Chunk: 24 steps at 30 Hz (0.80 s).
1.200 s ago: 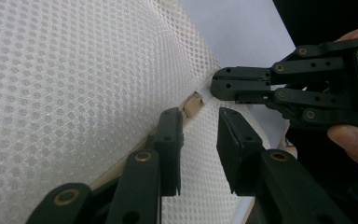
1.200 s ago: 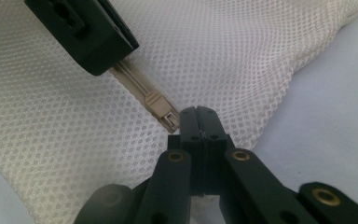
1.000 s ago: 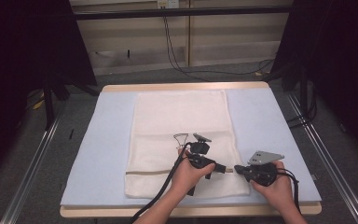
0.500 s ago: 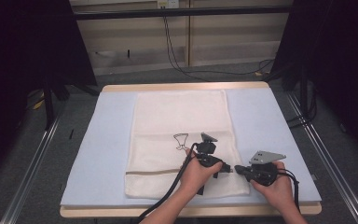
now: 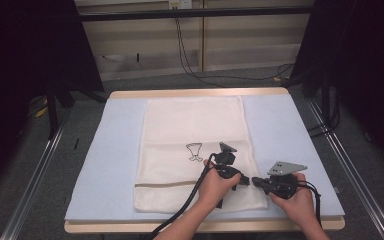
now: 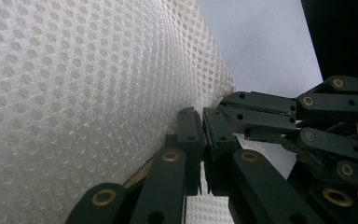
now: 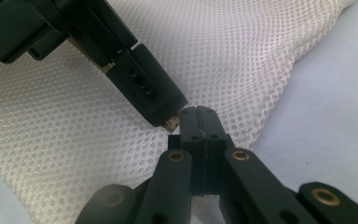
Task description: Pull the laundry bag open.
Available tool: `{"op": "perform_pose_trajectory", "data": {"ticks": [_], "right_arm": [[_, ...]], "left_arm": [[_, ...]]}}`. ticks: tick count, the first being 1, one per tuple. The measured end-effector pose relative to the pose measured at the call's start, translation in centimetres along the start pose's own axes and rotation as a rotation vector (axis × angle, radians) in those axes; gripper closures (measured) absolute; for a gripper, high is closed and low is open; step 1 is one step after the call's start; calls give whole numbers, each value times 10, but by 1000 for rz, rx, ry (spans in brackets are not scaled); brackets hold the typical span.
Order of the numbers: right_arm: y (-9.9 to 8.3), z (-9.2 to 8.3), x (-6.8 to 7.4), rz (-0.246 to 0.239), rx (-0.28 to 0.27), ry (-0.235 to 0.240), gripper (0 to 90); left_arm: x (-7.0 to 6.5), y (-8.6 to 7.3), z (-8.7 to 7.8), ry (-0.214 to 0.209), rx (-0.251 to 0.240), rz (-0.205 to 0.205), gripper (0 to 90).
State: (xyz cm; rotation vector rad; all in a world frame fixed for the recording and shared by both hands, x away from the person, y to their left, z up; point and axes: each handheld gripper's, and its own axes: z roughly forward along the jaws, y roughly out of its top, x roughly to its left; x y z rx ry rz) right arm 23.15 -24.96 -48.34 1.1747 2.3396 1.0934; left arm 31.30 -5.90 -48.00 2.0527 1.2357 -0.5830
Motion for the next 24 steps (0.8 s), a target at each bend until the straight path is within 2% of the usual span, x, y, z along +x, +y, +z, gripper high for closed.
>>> {"op": "perform_pose_trajectory", "data": {"ticks": [4, 5, 7, 10, 11, 13, 14, 17, 19, 21, 23, 24], "right_arm": [[0, 1, 1, -13, 0, -9, 900], [0, 1, 2, -14, 0, -8, 900], [0, 0, 2, -19, 5, -13, 900], [1, 0, 2, -16, 8, -10, 900], [1, 0, 2, -13, 9, -11, 900], [1, 0, 2, -12, 9, -12, 900], [1, 0, 2, -12, 9, -12, 900], [1, 0, 2, -14, 9, -12, 900], [1, 0, 2, -19, 12, -17, 900], [1, 1, 2, -14, 11, -11, 900], [1, 1, 1, -13, 10, -9, 900], [1, 1, 1, -9, 9, -9, 900]], "left_arm": [[1, 0, -2, -4, 13, -7, 873], [0, 0, -2, -4, 3, -27, 873], [6, 1, -10, 5, 25, -25, 874], [8, -1, -16, 1, 16, -41, 874], [10, -1, -18, -9, 24, -36, 874], [11, -2, -20, 3, 21, -37, 874], [12, -2, -21, -14, 24, -41, 874], [15, -3, -24, -9, 16, -37, 873], [17, -3, -28, -30, 26, -42, 873], [18, -4, -32, -10, 19, -39, 873], [20, -5, -35, -21, 23, -35, 873], [20, -5, -36, -22, 15, -46, 874]]}}
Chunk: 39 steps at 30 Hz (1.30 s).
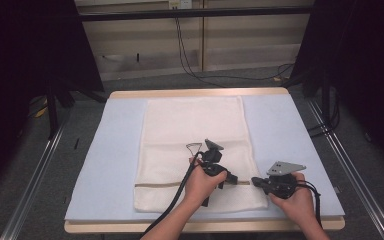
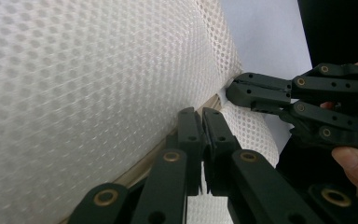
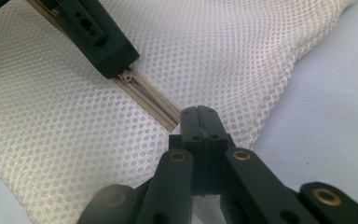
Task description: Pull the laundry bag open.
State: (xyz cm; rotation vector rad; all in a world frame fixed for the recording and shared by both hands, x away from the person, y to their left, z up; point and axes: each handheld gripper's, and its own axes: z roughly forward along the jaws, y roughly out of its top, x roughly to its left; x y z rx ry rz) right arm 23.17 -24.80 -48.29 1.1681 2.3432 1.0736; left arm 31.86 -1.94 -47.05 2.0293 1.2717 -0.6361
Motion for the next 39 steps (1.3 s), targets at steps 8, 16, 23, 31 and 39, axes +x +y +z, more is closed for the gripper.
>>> {"op": "perform_pose_trajectory", "data": {"ticks": [8, 16, 23, 31, 39], "right_arm": [[0, 0, 0, 4, 3, -4, 900], [1, 0, 0, 3, 7, -5, 900], [1, 0, 0, 11, 9, 6, 900], [1, 0, -1, 12, 11, 8, 900], [0, 0, -3, 13, 2, 25, 900]], "left_arm": [[8, -2, -10, -3, 2, 12, 873], [16, -5, -19, -17, -7, -5, 873], [22, -9, -27, -22, -13, -2, 873], [30, -12, -33, -34, -22, -33, 873], [35, -14, -48, -44, -17, -35, 873]]}}
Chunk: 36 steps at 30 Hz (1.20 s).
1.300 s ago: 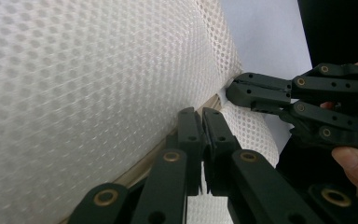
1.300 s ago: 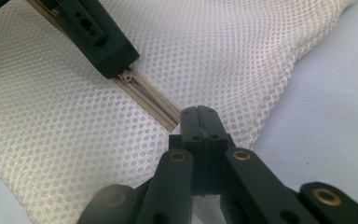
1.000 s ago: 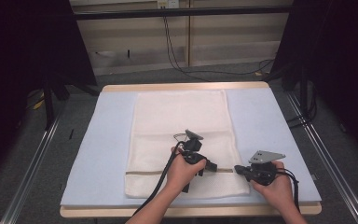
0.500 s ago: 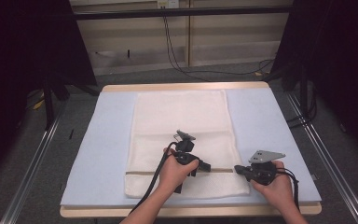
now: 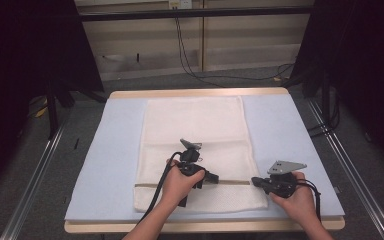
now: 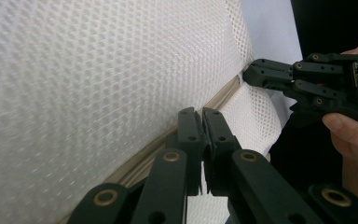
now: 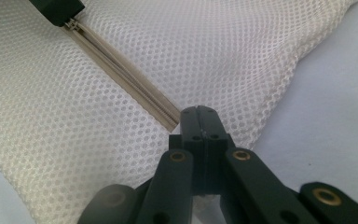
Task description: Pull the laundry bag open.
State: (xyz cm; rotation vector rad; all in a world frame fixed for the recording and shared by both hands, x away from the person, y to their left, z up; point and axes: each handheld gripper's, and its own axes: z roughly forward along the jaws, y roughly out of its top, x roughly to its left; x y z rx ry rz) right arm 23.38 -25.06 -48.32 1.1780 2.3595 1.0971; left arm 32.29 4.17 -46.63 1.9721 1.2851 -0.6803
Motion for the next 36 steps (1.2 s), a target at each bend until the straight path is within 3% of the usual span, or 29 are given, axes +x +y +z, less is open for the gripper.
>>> {"op": "perform_pose_trajectory", "data": {"ticks": [2, 13, 16, 18, 19, 28, 36], "right_arm": [[0, 0, 0, -6, 0, 1, 900], [-2, 0, -2, 0, -15, 13, 900], [-3, 0, -2, 4, -17, 10, 900], [-2, 0, -1, -1, -16, 6, 900], [-2, 0, -1, -1, -16, 6, 900], [-2, 0, -2, 1, -16, 9, 900], [-2, 0, -2, 5, -14, 11, 900]], "left_arm": [[0, 0, -1, 13, -6, -5, 873], [9, -2, -2, -12, 2, -28, 873], [10, -3, -2, 1, 4, -10, 873], [10, -4, -2, -6, -7, -21, 873], [10, -4, -2, 10, -4, -12, 873], [15, -6, -4, 4, -8, -13, 872], [21, -12, -18, 19, -25, -15, 873]]}}
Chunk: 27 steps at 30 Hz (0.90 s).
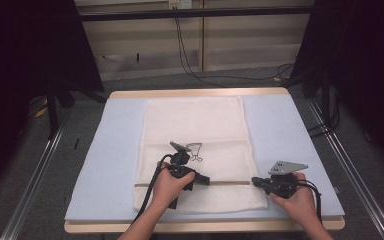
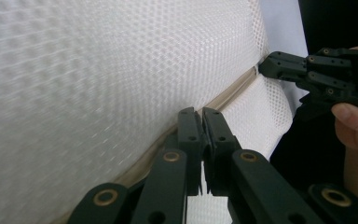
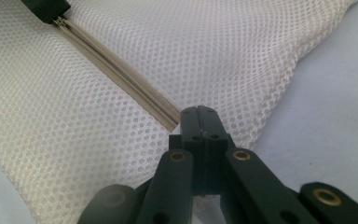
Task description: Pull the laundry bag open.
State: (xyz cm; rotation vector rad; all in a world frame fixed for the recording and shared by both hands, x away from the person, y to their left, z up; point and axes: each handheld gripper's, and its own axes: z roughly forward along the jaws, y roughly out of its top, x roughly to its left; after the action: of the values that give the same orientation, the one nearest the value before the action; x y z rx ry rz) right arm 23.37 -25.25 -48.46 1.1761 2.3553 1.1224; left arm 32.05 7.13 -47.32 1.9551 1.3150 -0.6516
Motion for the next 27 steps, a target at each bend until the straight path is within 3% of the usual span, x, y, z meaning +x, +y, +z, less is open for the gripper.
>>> {"op": "perform_pose_trajectory", "data": {"ticks": [6, 14, 27], "right_arm": [[0, 0, 1, -6, -2, -6, 900], [-1, 0, 1, 3, -5, -6, 900], [-1, 0, 1, 4, -5, -4, 900]], "left_arm": [[6, -4, -14, 9, -13, -11, 873], [16, -9, -31, 17, -19, 5, 873], [38, -20, -59, 16, -49, -48, 872]]}}
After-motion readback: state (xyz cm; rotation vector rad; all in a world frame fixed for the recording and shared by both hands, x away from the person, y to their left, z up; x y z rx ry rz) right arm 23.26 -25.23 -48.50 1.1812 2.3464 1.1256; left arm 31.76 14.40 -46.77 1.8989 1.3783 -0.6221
